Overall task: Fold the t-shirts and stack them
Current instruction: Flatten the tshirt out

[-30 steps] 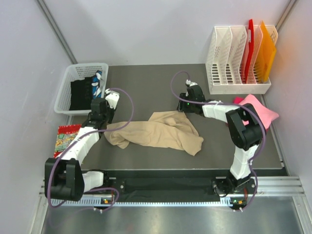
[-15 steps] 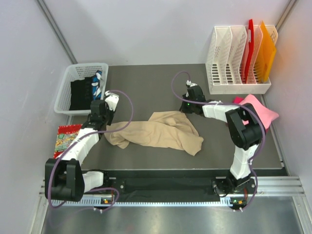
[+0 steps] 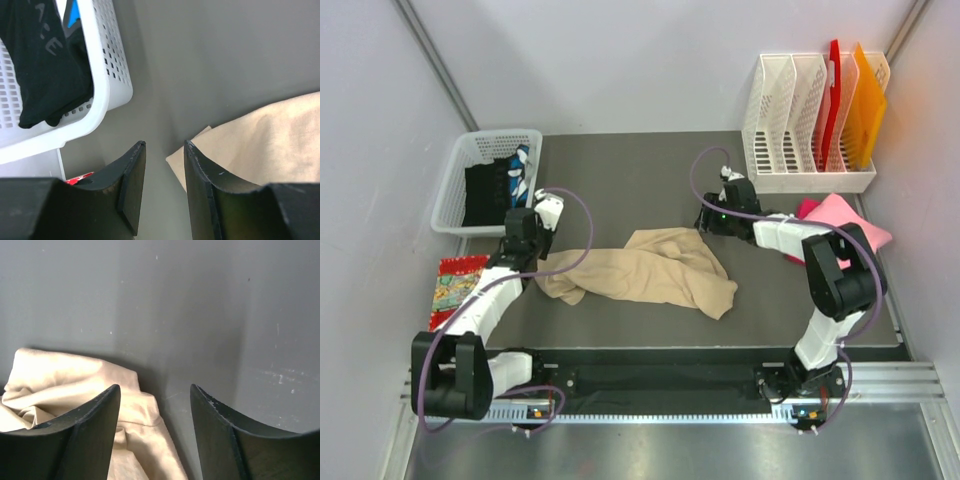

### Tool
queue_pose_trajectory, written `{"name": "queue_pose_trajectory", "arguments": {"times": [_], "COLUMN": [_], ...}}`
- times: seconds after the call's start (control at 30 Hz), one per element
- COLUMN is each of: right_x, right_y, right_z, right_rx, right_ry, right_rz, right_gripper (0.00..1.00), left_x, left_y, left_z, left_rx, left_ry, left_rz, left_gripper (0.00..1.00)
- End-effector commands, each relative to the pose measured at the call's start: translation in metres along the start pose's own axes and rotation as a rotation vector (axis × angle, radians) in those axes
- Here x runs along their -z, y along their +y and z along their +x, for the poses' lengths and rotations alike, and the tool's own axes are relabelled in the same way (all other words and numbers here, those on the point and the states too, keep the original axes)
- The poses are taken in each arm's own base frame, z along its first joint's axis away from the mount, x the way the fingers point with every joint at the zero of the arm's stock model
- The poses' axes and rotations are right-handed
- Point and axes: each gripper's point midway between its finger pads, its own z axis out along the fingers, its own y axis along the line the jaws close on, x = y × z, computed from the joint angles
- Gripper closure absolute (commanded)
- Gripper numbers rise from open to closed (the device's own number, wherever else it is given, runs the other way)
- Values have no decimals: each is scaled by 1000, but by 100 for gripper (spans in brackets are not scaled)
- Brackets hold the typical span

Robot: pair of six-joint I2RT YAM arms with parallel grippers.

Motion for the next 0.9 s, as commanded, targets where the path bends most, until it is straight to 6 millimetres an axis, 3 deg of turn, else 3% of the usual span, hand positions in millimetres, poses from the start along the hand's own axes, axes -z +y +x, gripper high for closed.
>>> {"name": "queue_pose_trajectory", "arguments": {"times": [0.0, 0.43, 0.53, 0.63, 0.67, 0.73, 0.87], "right_x": [-9, -14, -15, -14, -13, -10, 2], "right_y": [12, 35, 40, 43, 43, 43, 32], "right_z": [-2, 9, 10, 8, 7, 3, -14], "right_rx": [-82, -152, -160, -176, -179, -185, -163], "right_ry": [-4, 52, 62, 59, 57, 49, 4], "right_rz": [-132, -292, -316, -338, -339, -344, -284], "right_gripper": [44, 50, 59, 79, 90, 99, 100], "left_x": [9, 6, 6, 6, 7, 7, 7], "left_y": [7, 4, 5, 7, 7, 8, 5], "left_z": [-12, -11, -10, -8, -9, -8, -7], "left_rx": [1, 9, 8, 0, -1, -4, -5], "left_ry": [-61, -59, -56, -53, -54, -55, -51], "left_rz": [-19, -8, -15, -25, -26, -30, -15], "left_gripper": [58, 58, 58, 59, 59, 58, 58]}}
